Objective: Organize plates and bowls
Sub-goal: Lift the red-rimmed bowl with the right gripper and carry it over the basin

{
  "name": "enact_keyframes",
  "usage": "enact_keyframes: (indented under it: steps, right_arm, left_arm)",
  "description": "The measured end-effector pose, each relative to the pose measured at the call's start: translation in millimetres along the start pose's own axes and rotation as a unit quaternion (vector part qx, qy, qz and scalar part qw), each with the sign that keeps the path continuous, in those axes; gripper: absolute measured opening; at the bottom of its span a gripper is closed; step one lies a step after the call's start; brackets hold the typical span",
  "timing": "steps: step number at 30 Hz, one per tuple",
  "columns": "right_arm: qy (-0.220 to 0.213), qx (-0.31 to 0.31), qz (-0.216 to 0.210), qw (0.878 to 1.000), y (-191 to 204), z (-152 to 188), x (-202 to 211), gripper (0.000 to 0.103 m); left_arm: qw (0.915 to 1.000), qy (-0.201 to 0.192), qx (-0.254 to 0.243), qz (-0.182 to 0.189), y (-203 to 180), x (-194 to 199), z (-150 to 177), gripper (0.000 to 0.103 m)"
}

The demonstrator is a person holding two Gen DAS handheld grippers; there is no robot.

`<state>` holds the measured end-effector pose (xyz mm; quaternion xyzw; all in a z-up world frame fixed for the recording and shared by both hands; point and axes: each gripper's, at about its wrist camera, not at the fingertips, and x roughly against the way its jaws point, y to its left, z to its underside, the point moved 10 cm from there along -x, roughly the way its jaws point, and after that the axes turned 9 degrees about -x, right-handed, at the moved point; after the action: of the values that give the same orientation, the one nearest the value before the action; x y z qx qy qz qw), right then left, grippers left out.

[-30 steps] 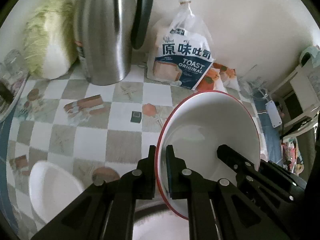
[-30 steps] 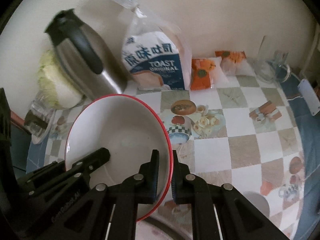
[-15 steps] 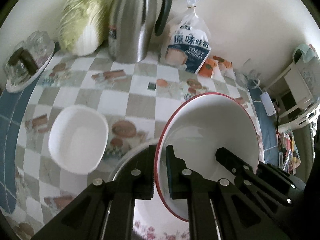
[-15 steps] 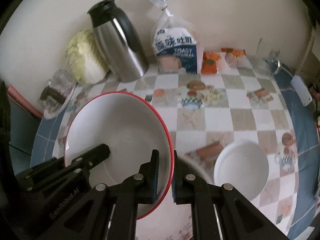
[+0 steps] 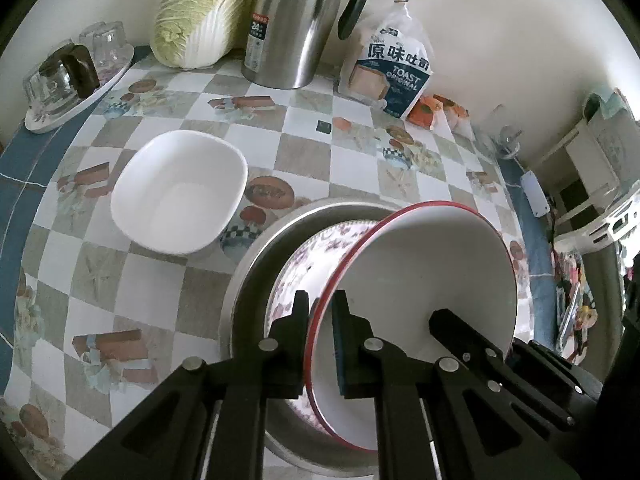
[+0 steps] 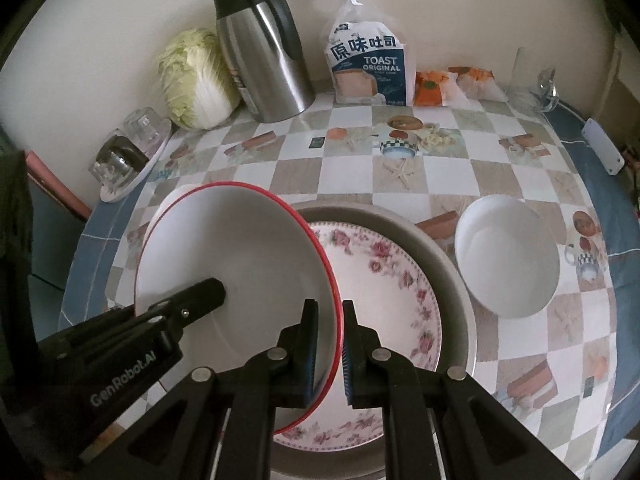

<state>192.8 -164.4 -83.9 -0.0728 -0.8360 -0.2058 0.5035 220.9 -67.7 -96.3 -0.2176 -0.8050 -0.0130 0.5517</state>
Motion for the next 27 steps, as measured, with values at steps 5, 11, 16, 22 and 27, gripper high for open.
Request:
enact_keyframes:
  steps: [5, 11, 16, 22, 27]
  right_arm:
    - [-0.002, 0.005, -0.004, 1.0, 0.8, 11.8, -1.1, 0.012]
    - [-0.003, 0.004, -0.016, 1.0, 1.2, 21.4, -10.4, 0.012]
    - [-0.008, 0.002, -0.022, 1.0, -1.4, 24.2, -14.9, 0.012]
    - [-0.013, -0.007, -0.03, 0.999, -1.1, 28.8, -19.4, 0.012]
    - [-0.016, -0.025, -0.035, 0.999, -4.8, 25.3, -17.3, 0.012]
  left_arm:
    - [1.0, -0.009, 0.0, 0.002, 4.7, -0.5, 7.5, 0.009]
    - [0.9997, -0.02, 0.014, 0.004, 10.7, -9.4, 18.7, 0.01]
    - [0.9997, -0.024, 0.009, 0.005, 10.9, -13.8, 21.3, 0.01]
    - [0.9995, -0.027, -0.008, -0.01, 10.9, -13.2, 20.5, 0.012]
    - [0.9996, -0.025, -0.013, 0.005, 7.3, -15.9, 18.7, 0.012]
